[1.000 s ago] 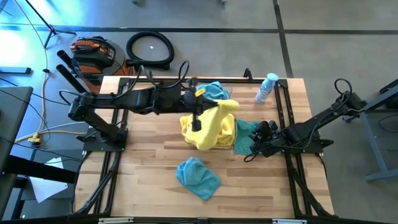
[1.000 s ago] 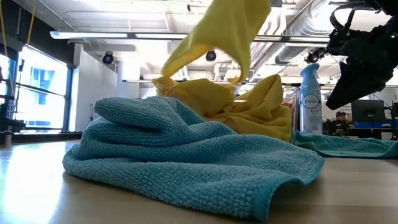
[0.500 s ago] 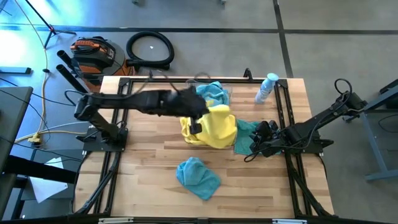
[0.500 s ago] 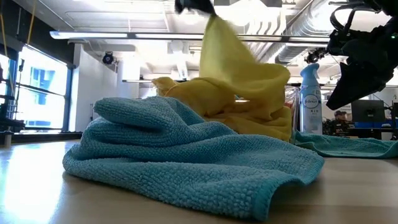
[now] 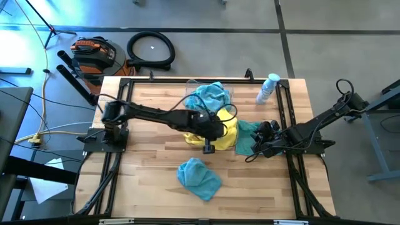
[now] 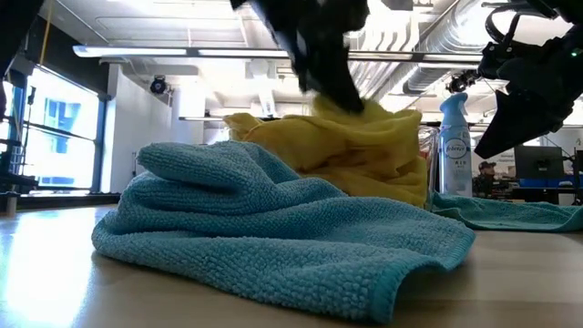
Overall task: Sort microfiber towel by color & place in baskets
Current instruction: Put the yellow towel into the bottom transparent bin
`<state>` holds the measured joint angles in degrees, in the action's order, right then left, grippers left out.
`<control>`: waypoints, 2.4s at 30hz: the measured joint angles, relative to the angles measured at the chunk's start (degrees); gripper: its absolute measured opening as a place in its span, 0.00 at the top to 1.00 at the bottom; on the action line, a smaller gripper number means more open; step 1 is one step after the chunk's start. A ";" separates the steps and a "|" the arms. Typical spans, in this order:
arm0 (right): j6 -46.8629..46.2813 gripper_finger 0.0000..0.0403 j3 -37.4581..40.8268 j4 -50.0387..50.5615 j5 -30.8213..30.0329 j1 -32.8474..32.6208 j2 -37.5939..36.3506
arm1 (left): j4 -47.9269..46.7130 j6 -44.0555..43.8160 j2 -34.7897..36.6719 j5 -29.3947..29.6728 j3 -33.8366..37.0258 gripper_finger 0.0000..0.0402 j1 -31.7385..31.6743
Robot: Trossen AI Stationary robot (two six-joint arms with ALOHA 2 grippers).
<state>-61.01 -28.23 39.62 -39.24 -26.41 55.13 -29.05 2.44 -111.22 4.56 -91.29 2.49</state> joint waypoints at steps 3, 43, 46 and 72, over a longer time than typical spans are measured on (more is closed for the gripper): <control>0.00 0.72 0.00 0.07 0.00 0.00 0.00 | 0.43 -2.49 -3.16 0.01 0.01 1.00 -1.23; 0.00 0.72 0.00 0.73 0.00 0.00 0.00 | -4.09 -4.66 -0.90 3.72 -5.25 0.72 -1.13; 0.00 0.72 0.00 0.89 0.00 0.00 0.00 | -4.17 -5.64 -1.11 3.20 -5.23 0.72 -1.68; -0.02 0.72 0.00 1.37 0.33 0.02 0.00 | 2.82 -23.44 -4.78 -17.09 -5.18 0.72 -4.96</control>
<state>-61.04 -28.23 40.98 -38.92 -26.40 55.13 -26.23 -21.00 -116.00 -12.53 -96.47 -2.48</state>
